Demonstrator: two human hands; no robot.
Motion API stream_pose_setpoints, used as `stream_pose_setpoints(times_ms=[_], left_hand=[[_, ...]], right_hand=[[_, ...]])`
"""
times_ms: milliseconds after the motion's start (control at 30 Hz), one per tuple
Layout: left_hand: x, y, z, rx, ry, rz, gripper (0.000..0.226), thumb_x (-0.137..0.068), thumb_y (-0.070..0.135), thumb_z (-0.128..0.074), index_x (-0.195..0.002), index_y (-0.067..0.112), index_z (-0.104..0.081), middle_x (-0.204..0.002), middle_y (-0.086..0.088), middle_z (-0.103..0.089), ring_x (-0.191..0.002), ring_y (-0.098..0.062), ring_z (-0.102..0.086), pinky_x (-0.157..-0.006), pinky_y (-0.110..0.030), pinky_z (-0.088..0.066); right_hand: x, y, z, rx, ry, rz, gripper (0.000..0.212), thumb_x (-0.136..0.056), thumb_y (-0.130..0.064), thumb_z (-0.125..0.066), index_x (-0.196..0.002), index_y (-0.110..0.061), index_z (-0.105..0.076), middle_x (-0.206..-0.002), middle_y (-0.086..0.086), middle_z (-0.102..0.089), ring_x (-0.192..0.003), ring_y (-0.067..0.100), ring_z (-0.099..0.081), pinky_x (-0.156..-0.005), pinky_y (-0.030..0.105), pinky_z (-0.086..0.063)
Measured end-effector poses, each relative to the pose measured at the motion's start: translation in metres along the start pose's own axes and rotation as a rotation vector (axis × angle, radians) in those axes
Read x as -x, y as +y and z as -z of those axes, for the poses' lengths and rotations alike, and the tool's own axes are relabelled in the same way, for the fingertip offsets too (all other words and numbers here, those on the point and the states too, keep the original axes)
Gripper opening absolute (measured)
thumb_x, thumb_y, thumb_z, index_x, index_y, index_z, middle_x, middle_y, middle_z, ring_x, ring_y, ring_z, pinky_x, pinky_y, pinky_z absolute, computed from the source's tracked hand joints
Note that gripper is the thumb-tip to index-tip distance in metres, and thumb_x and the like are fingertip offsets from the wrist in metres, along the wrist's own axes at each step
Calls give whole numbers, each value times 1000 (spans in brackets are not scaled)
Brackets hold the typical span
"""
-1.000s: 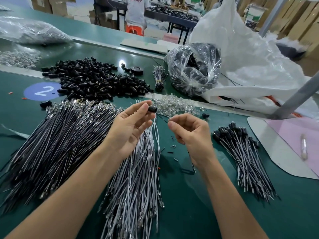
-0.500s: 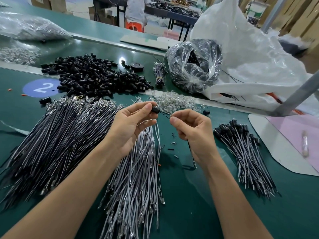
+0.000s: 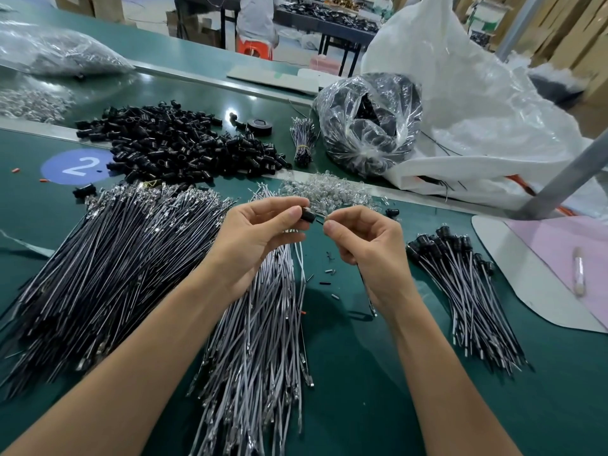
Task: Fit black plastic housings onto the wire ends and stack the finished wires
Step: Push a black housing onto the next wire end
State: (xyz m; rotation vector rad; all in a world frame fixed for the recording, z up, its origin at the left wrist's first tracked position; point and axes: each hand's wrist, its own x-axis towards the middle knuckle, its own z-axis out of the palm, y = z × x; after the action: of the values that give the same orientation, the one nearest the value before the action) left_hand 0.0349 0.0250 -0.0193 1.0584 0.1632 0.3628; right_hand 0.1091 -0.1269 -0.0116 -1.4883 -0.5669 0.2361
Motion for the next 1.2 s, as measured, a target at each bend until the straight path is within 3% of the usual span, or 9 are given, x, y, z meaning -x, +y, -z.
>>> stream_pose_setpoints(times_ms=[300, 667, 1200], left_hand=[[-1, -2, -1, -46, -11, -52, 29, -72, 8, -67, -101, 9, -69, -90, -4, -76, -77, -13, -71, -70, -20, -56], [-2, -2, 1, 24, -16, -58, 27, -71, 3, -67, -97, 4, -69, -92, -8, -75, -83, -16, -71, -77, -21, -57], [-2, -3, 1, -14, -13, -45, 29, -72, 6, -67, -101, 2, -68, -91, -8, -75, -83, -14, -71, -74, -19, -56]], right_hand=[[-1, -1, 2, -163, -52, -50, 18, -83, -5, -71, -75, -21, -73, -70, 0, -68, -52, 8, -46, -48, 15, -38], [-1, 1, 4, -105, -38, -35, 16, -84, -1, -71, -78, -15, -71, -69, 5, -70, -50, 8, -49, -47, 14, -38], [0, 0, 1, 0, -1, 2, 11, -84, 1, -71, -81, -9, -71, -69, 4, -71, -52, 5, -54, -49, 14, -39]])
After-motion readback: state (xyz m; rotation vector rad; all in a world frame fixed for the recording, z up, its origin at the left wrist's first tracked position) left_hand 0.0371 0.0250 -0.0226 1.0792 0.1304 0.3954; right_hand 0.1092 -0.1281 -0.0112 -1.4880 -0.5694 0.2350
